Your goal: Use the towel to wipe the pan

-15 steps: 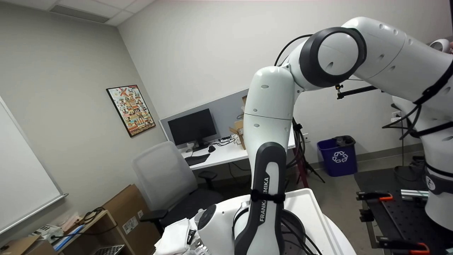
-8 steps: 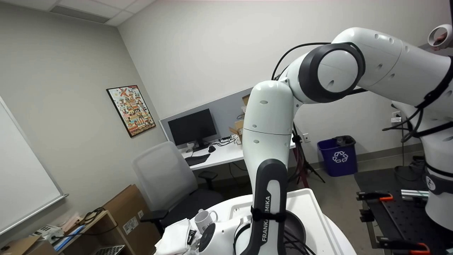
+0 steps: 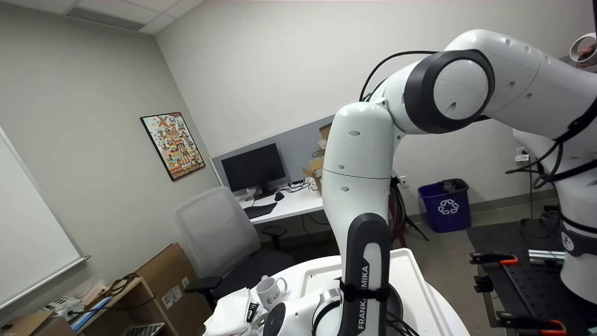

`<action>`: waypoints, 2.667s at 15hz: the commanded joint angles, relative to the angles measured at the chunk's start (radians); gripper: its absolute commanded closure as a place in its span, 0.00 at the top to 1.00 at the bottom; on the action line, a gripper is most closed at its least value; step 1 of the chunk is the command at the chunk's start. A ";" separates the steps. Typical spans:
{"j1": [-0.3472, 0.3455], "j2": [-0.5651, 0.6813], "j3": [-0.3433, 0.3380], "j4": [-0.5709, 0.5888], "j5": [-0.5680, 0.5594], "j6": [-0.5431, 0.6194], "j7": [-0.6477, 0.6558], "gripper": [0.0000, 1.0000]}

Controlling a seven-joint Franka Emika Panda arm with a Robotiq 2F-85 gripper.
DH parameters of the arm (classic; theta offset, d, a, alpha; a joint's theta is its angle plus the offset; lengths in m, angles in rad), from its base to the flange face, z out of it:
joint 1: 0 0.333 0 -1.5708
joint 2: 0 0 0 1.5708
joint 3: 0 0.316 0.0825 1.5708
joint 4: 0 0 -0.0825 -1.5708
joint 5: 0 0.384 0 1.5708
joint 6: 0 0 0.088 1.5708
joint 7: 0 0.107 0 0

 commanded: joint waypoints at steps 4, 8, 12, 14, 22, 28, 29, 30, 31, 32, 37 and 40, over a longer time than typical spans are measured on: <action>-0.009 0.025 0.001 0.017 0.001 -0.013 -0.017 1.00; 0.026 0.025 -0.027 -0.034 -0.032 0.082 0.028 1.00; 0.049 0.047 -0.041 -0.053 -0.057 0.129 0.029 0.66; 0.059 0.053 -0.046 -0.063 -0.064 0.149 0.030 0.50; 0.112 -0.032 -0.066 -0.146 -0.094 0.228 0.044 0.00; 0.150 -0.164 -0.096 -0.277 -0.157 0.272 0.078 0.00; 0.147 -0.179 -0.094 -0.289 -0.163 0.270 0.077 0.00; 0.145 -0.191 -0.093 -0.300 -0.169 0.268 0.076 0.00; 0.139 -0.199 -0.090 -0.305 -0.170 0.264 0.075 0.00; 0.134 -0.204 -0.087 -0.308 -0.171 0.259 0.073 0.00; 0.103 -0.194 -0.074 -0.294 -0.153 0.235 0.055 0.26; 0.091 -0.194 -0.072 -0.294 -0.150 0.232 0.052 0.47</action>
